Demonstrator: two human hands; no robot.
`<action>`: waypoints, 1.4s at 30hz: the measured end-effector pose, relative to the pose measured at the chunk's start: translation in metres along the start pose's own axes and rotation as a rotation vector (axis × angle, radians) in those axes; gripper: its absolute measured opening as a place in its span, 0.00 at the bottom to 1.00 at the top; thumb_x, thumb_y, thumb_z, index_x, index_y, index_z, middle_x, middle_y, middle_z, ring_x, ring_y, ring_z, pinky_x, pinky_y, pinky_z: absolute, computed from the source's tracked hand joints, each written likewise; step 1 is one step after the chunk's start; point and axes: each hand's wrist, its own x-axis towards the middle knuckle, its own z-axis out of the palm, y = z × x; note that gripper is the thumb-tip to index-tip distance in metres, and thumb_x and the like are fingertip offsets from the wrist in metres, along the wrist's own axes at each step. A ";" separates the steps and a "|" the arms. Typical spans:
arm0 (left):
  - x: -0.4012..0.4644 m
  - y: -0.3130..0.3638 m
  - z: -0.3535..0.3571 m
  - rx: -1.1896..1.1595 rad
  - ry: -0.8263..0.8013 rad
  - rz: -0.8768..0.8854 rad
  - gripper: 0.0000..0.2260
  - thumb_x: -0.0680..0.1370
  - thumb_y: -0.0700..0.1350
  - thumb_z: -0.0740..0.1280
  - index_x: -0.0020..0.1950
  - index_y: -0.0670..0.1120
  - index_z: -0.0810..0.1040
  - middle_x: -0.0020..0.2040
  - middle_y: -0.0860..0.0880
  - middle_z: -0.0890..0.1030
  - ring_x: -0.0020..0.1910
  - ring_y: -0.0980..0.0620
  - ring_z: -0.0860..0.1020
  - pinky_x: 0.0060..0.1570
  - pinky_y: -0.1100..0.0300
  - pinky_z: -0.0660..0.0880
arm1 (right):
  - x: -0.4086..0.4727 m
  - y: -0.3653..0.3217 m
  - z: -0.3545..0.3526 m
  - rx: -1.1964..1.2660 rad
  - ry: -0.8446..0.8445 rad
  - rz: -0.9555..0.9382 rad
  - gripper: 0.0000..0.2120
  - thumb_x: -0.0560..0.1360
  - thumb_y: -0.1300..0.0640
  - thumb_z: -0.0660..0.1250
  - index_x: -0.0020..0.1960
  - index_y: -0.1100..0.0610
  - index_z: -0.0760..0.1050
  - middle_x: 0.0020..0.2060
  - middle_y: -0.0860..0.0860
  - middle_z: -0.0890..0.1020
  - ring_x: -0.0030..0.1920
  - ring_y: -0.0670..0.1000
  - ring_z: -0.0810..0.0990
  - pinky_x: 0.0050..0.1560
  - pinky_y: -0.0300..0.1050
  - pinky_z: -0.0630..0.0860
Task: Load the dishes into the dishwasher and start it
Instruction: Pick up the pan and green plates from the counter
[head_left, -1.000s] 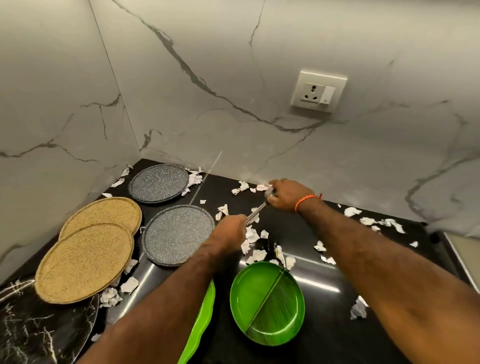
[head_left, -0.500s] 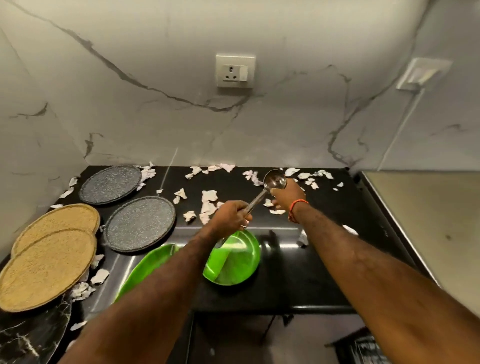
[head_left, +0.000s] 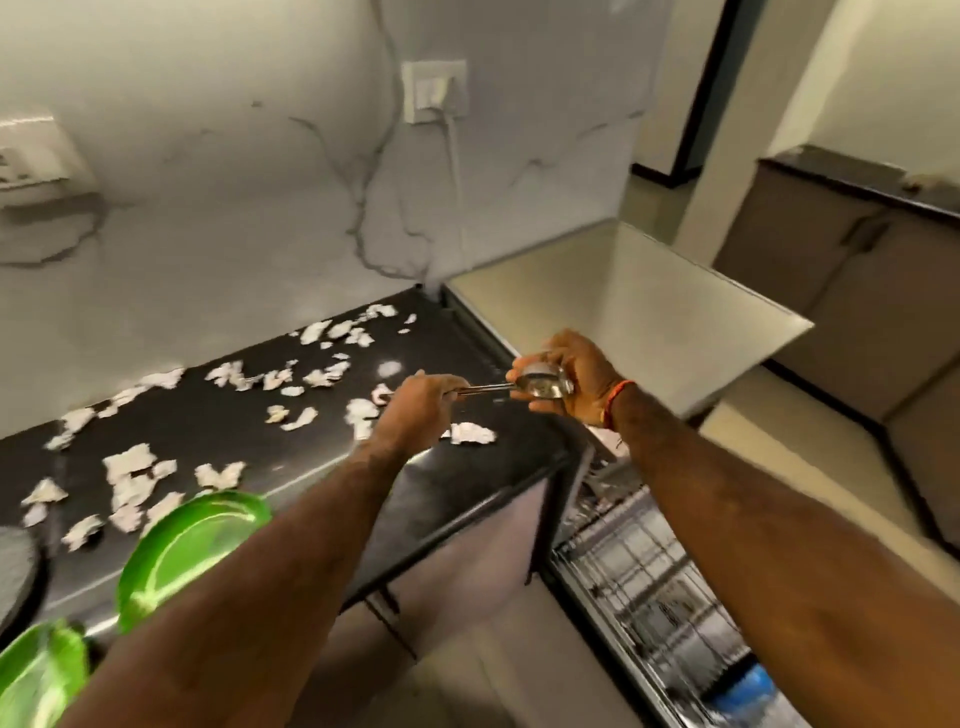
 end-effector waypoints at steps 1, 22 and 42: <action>0.012 0.015 0.016 0.016 -0.009 0.047 0.12 0.80 0.36 0.64 0.57 0.45 0.85 0.52 0.45 0.86 0.53 0.41 0.82 0.69 0.44 0.69 | -0.012 0.002 -0.025 -0.059 -0.028 0.051 0.20 0.78 0.48 0.58 0.57 0.60 0.81 0.52 0.56 0.85 0.49 0.56 0.86 0.35 0.43 0.82; 0.074 0.254 0.303 -0.083 -0.771 0.333 0.18 0.81 0.43 0.64 0.71 0.45 0.74 0.66 0.44 0.80 0.63 0.47 0.78 0.60 0.61 0.72 | -0.134 0.217 -0.321 -0.012 0.739 0.333 0.12 0.74 0.53 0.74 0.55 0.56 0.81 0.51 0.57 0.83 0.52 0.60 0.83 0.59 0.61 0.79; 0.056 0.092 0.721 -0.417 -1.222 -0.593 0.20 0.78 0.32 0.63 0.70 0.41 0.73 0.47 0.46 0.79 0.44 0.51 0.77 0.45 0.58 0.75 | 0.136 0.562 -0.434 0.132 0.922 0.596 0.10 0.73 0.63 0.68 0.32 0.58 0.76 0.30 0.58 0.80 0.36 0.60 0.84 0.40 0.56 0.83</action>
